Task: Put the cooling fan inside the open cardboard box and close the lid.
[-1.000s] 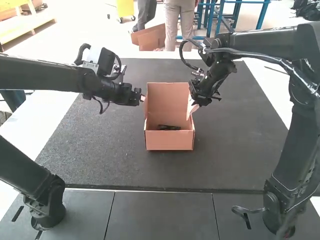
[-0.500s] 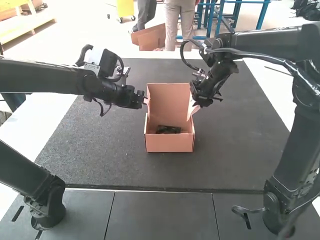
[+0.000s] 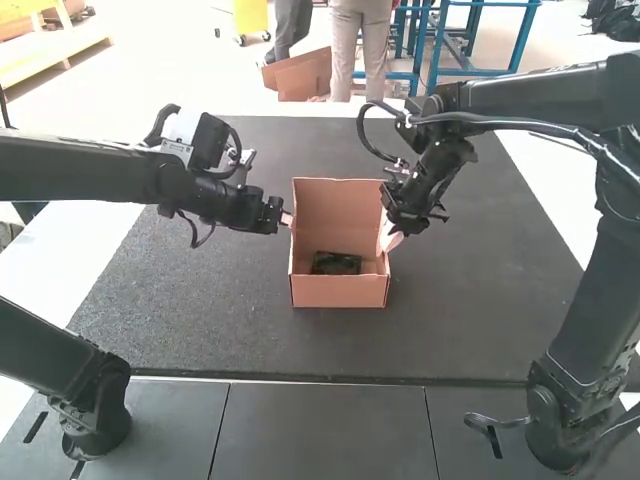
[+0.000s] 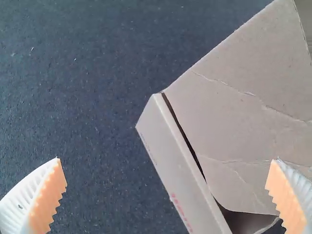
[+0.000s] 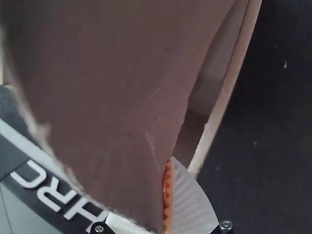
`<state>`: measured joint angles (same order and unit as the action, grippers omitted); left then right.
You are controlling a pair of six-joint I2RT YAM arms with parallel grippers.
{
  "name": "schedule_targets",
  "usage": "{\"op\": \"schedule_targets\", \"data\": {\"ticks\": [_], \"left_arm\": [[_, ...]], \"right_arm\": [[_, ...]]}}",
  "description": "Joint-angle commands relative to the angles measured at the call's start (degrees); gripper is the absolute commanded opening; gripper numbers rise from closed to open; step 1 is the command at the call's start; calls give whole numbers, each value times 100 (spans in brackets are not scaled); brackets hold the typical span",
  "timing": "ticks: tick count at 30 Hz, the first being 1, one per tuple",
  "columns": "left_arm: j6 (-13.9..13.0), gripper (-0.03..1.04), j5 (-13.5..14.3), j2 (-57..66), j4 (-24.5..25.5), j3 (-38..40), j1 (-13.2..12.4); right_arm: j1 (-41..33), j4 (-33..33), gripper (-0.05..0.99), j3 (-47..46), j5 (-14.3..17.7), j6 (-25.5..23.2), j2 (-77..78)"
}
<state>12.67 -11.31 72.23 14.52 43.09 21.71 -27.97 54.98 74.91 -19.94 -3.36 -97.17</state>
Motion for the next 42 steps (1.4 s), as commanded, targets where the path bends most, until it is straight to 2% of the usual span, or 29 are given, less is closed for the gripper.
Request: {"op": "schedule_targets", "data": {"ticks": [1,4,8,20,28,30,32,34,36,39,42], "left_arm": [[-19,97,-258,-183,-134,-73,26],[52,97,-486,-253,-275,-161,26],[166,97,-600,-288,-450,-240,52],[166,97,-574,-517,-424,-688,70],[157,97,-521,-965,-55,-670,79],[61,97,-460,-1105,174,-600,43],[-203,97,-240,-1202,481,-477,-97],[-221,97,-205,-1316,701,-310,-343],[-221,97,-152,-1431,701,-178,-625],[-221,97,-20,-1431,560,-2,-906],[-221,97,138,-1264,305,112,-967]], "right_arm": [[-104,13,-1,-56,-9,45,154],[-113,-5,-1,-100,-9,54,154],[-113,-5,-1,-109,-18,54,154],[-113,-5,-1,-434,-36,89,154],[-104,-75,0,-610,131,72,154],[-86,-154,10,-574,149,19,154],[-60,-163,34,-460,149,-25,172],[-51,-154,58,-302,158,-34,180],[-25,-190,75,-91,140,-69,242],[116,-172,91,111,78,-86,365],[257,-172,92,181,78,-78,514]]}}
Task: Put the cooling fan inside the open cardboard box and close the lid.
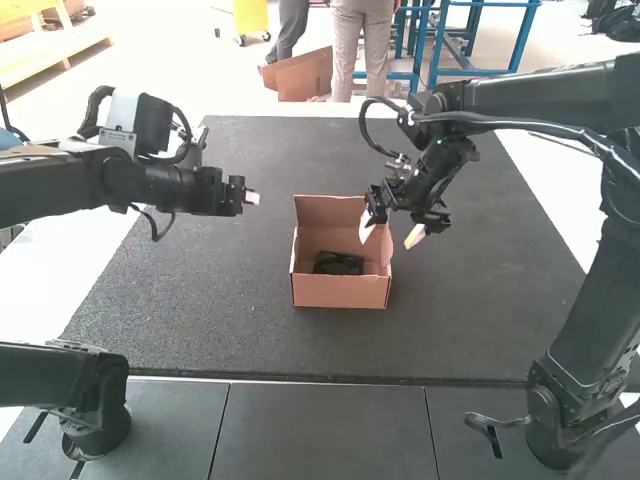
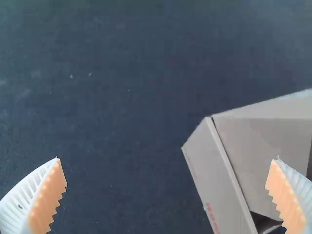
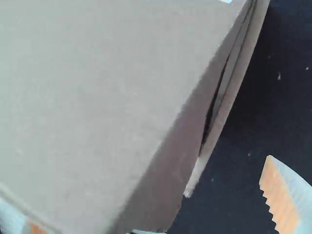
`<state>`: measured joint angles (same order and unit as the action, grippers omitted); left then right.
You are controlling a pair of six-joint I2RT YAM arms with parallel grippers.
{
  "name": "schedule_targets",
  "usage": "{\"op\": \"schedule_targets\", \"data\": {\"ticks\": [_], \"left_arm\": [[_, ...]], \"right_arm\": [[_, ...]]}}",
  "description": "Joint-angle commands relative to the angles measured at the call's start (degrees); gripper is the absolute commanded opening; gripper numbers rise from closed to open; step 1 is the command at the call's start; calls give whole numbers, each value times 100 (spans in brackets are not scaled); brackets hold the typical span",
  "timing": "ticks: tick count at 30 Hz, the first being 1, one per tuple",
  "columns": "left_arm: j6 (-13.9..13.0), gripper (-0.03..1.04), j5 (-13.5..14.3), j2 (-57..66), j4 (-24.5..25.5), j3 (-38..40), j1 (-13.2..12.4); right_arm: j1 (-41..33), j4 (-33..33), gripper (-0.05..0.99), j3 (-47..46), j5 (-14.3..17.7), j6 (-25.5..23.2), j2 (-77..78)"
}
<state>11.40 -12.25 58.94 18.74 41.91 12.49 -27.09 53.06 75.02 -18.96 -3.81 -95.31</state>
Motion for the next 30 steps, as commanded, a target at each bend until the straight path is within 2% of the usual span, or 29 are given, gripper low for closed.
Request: {"op": "schedule_targets", "data": {"ticks": [1,5,8,11,14,16,19,21,24,30], "left_arm": [[-94,97,267,153,-187,265,-19],[-85,97,329,505,-380,450,148],[-59,97,408,786,-486,634,491],[-32,97,425,1050,-547,792,843],[12,97,443,1243,-556,994,1054],[20,97,583,1340,-547,1161,1150],[12,97,768,1515,-521,1381,1282],[12,97,1005,1621,-450,1548,1361],[3,97,1199,1735,-248,1733,1344],[-15,97,1251,1937,-204,1777,1335]], "right_arm": [[213,20,92,170,-2,-32,408],[450,-314,92,74,349,-23,900],[688,-1008,92,-137,894,-128,1366],[951,-1808,92,-427,1052,-533,1840],[1215,-2467,91,-779,1316,-612,2253],[1364,-2722,91,-981,1316,-647,2508],[1540,-2766,91,-1209,1298,-656,2816],[1611,-2766,91,-1332,1254,-682,3000],[1751,-2748,91,-1517,1193,-691,3229],[1945,-2687,91,-1763,1061,-700,3624]]}}
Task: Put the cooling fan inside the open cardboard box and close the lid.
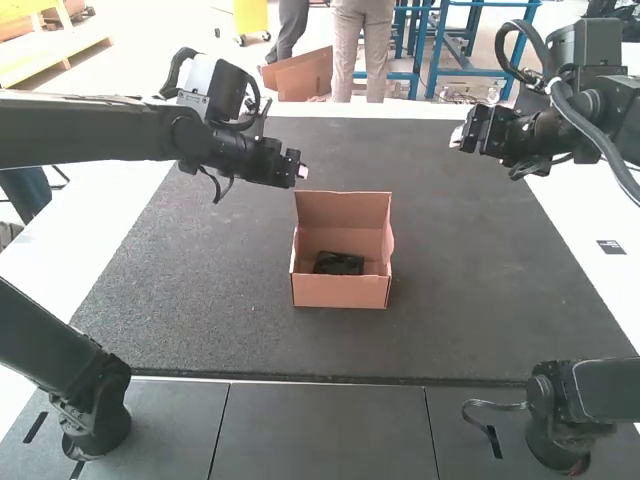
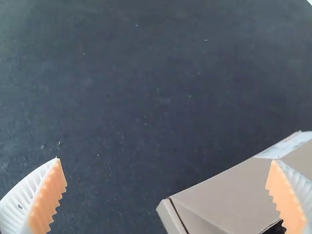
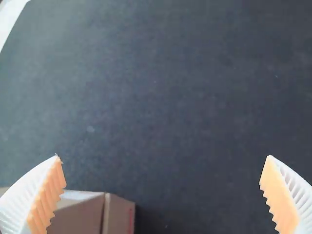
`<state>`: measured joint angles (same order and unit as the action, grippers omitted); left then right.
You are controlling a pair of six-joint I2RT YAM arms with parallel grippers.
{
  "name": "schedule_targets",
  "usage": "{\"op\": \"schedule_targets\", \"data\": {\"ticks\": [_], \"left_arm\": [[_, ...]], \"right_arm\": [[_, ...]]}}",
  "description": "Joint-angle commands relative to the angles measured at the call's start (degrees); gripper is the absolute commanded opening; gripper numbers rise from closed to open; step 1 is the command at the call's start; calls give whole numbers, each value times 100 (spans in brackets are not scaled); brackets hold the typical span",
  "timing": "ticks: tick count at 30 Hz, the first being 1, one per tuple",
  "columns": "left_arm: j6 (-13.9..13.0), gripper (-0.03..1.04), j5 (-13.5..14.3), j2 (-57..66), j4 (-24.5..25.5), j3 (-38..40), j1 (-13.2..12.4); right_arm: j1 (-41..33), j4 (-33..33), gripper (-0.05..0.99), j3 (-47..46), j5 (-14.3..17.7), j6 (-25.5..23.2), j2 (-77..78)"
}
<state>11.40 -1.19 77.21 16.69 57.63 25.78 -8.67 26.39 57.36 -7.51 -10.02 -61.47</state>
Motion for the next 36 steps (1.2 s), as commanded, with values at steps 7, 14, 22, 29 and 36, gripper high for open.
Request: {"op": "schedule_targets", "data": {"ticks": [7,14,22,29,36], "left_arm": [[-41,97,137,532,-8,267,314],[-120,97,128,743,326,469,656],[-182,97,93,769,713,205,806],[-173,97,84,857,300,-507,1034],[-252,97,102,1358,-430,-1113,1105]], "right_arm": [[102,270,91,38,4,0,426],[102,1246,91,144,30,475,382],[58,2081,91,671,-251,545,171],[58,2274,91,741,-304,571,92],[102,2283,91,697,-383,545,92]]}}
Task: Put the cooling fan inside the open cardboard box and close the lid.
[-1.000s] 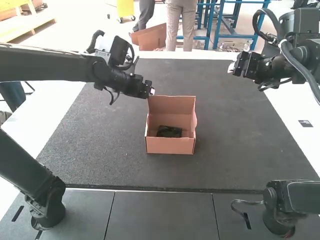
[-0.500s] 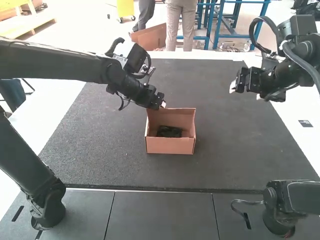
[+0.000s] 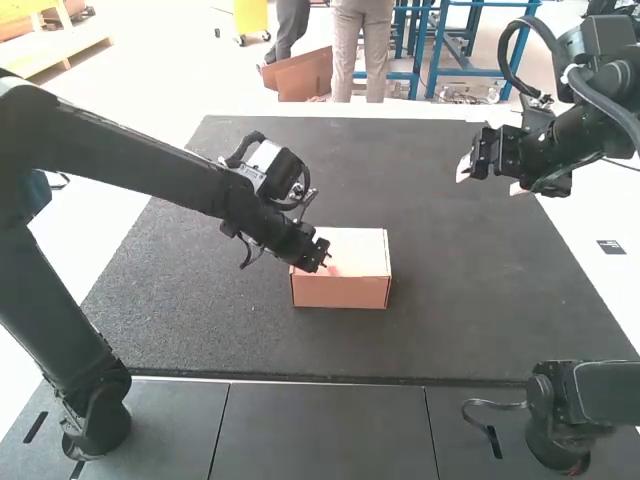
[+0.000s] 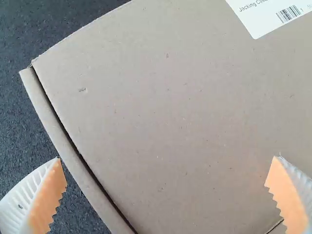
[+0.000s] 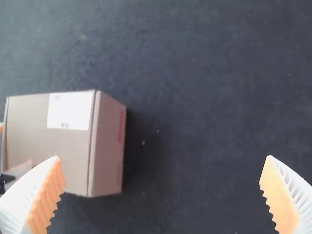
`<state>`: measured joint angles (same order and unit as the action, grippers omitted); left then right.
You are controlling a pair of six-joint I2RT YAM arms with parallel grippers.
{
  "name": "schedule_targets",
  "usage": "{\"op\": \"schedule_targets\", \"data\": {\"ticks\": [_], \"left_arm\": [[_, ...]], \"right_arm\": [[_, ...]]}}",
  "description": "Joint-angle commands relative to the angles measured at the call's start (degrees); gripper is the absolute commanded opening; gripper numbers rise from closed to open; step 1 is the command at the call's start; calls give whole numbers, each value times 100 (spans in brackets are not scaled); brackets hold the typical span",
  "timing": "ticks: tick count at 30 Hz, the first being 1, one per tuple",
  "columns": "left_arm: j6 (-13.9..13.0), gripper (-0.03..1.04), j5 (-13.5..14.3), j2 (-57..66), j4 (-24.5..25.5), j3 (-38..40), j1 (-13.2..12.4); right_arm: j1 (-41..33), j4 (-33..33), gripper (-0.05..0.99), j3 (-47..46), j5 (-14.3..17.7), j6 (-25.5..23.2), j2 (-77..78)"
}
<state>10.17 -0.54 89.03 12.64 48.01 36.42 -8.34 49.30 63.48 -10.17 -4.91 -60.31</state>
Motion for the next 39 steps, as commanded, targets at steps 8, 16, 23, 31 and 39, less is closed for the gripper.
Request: {"op": "schedule_targets", "data": {"ticks": [8,16,23,31,39], "left_arm": [[-218,97,106,-62,564,490,-74],[-218,97,80,-1143,1364,1984,-531],[-165,97,-52,-1872,1161,1483,-865],[-411,97,-184,-3481,-2003,-565,-997],[-552,97,598,-4922,-2679,-2015,-1138]], "right_arm": [[69,-17,91,68,-116,34,-33],[34,-289,91,-170,-116,51,20],[69,-2003,91,-855,-125,174,582],[69,-4376,91,-1927,279,438,1435],[78,-5571,91,-3026,508,1000,2059]]}}
